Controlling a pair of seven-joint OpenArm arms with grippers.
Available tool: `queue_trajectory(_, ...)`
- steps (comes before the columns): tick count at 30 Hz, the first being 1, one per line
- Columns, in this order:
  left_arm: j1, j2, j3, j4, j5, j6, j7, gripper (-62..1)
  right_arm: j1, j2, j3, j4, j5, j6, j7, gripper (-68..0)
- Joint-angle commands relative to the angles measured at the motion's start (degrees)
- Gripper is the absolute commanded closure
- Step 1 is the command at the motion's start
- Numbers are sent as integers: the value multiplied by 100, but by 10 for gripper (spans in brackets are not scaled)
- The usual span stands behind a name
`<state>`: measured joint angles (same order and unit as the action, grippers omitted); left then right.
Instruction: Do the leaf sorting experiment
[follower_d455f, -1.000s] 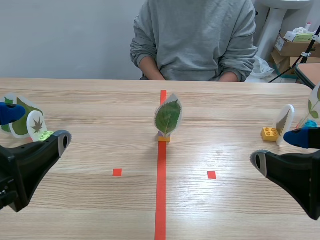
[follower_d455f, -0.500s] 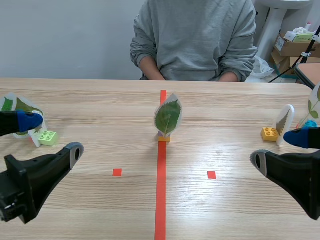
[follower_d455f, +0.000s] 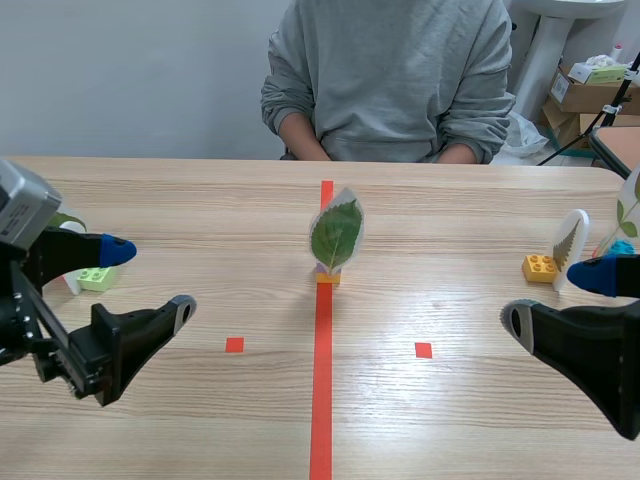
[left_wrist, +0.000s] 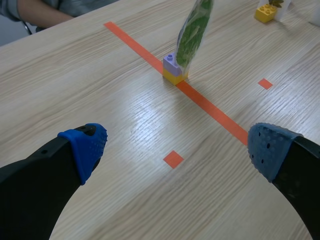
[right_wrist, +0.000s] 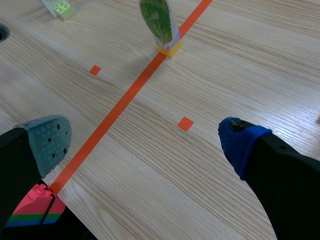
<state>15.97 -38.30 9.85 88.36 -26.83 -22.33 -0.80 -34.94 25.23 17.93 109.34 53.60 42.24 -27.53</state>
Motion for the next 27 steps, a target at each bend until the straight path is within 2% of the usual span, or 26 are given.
queue_trajectory(1, -273, 17, 157, -33, -17, -15, -138, -602, 85, 33, 28, 13, 83, 48, 70, -606)
queue_trajectory(6, -1187, 87, 925, -638, 109, -13, -236, -602, 103, 33, 28, 13, 79, 48, 70, -606)
queue_trajectory(11, -2037, 372, 1589, -1368, 267, -11, -286, -602, 197, 33, 28, 13, 66, 48, 76, -606)
queue_trajectory(16, -2719, 787, 2048, -2052, 286, -11, -402, -602, 256, 31, 28, 13, 63, 48, 68, -606)
queue_trajectory(27, -3783, 1757, 2776, -3202, 570, -7, -546, -602, 273, 31, 28, 13, 63, 48, 66, -606)
